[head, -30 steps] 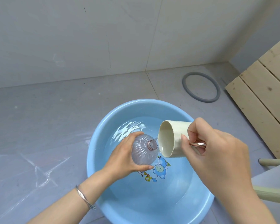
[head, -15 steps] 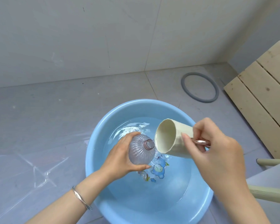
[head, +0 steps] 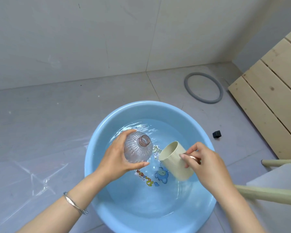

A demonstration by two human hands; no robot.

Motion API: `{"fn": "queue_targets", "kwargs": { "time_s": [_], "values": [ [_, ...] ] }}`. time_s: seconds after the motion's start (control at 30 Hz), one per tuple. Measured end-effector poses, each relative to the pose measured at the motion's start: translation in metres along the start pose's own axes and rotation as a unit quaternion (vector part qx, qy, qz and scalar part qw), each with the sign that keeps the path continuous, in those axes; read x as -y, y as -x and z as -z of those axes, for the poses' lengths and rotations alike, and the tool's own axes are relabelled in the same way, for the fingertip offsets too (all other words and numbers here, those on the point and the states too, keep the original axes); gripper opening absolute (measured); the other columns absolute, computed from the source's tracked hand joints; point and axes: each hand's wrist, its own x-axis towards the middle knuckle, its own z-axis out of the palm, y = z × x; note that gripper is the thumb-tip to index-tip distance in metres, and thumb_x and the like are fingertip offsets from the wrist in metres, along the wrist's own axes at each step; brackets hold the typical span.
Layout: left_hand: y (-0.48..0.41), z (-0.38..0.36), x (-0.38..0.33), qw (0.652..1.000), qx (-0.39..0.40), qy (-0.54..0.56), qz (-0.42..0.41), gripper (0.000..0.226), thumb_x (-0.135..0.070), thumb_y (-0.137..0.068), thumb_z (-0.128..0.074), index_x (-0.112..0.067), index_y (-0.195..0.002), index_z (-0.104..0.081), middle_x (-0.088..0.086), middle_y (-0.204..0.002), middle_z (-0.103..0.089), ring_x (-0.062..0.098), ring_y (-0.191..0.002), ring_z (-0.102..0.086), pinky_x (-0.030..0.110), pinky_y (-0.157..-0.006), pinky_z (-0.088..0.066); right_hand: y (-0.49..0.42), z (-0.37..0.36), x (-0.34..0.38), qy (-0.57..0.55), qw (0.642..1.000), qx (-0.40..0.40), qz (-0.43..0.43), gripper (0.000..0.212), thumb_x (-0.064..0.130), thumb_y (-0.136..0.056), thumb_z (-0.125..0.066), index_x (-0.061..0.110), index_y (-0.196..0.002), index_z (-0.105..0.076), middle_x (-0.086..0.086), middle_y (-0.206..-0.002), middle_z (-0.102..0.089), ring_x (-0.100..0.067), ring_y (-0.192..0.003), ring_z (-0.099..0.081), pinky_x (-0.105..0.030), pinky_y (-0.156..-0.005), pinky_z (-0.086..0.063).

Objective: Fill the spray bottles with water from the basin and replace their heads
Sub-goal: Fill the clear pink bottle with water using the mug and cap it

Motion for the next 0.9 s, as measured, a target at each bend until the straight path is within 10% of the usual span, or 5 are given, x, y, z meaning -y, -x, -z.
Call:
{"fn": "queue_targets", "kwargs": {
  "time_s": [0.47,0.9],
  "values": [
    [0.001,0.001,0.0,1.0,-0.002,0.01,0.001,0.094,-0.068,-0.047,-0.079,-0.044,-0.128,-0.037,-0.027,-0.128,-0.049,-0.003,-0.118,-0.049,0.021,-0.098,-0.04,-0.003,-0.042,-0.018,-0.096,0.976,0.121,-0.156,0.036,0.031,-0.091,-0.056,0.01,-0.064,-0.045,-0.005,-0.06,-0.04,-0.02,-0.058,-0.035,-0.029,-0.057,-0.028],
    [0.002,-0.002,0.002,1.0,0.003,0.002,0.004,0.094,-0.069,-0.047,-0.078,-0.046,-0.128,-0.036,-0.024,-0.129,-0.049,0.0,-0.12,-0.049,0.021,-0.101,-0.038,-0.004,-0.065,-0.026,0.134,0.983,-0.091,0.084,0.044,0.036,-0.094,-0.052,0.022,-0.056,-0.035,0.001,-0.043,-0.046,-0.018,-0.046,-0.021,-0.033,-0.064,-0.032]
  ]
}}
